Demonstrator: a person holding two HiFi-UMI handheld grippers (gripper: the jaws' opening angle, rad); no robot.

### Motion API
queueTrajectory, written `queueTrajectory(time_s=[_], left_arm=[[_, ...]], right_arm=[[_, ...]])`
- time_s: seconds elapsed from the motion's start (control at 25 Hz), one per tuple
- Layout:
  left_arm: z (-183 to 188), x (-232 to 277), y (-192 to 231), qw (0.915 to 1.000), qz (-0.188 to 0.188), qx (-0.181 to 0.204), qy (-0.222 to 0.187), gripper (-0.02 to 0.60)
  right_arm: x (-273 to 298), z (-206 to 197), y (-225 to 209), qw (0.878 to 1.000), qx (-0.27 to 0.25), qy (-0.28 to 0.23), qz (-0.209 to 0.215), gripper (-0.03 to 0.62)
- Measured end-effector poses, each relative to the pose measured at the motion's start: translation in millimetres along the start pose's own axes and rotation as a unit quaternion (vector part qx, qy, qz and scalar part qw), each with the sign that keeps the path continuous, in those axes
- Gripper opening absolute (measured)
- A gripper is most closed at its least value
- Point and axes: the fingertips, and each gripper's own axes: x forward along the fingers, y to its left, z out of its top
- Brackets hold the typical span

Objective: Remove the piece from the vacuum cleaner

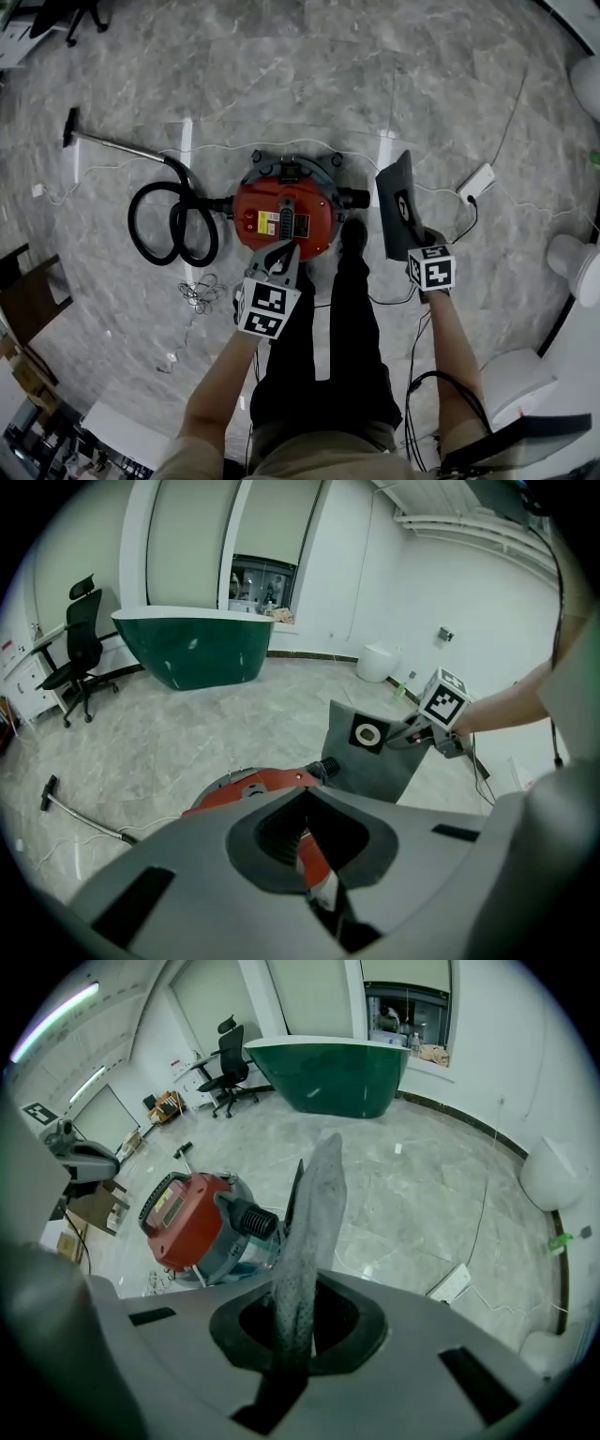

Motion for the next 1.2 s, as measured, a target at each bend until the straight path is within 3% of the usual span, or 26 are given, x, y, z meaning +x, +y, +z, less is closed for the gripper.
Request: queueTrajectory(time_s=[0.36, 0.88, 1.2], left_arm=[[-26, 35, 27, 0.9989, 0.042, 0.012, 0.013, 0.003], [-45, 60, 22, 0.9995, 0.021, -0.002, 0.023, 0.003], [-44, 59, 24, 0.9999, 0.016, -0.002, 0.004, 0.003]], right_arm=[[62, -3, 15, 1.000, 0.000, 0.005, 0.002, 0.015], [94, 12, 52, 0.998, -0.039, 0.001, 0.039, 0.015], [104, 14, 69, 0.996, -0.057, 0.021, 0.064, 0.015]])
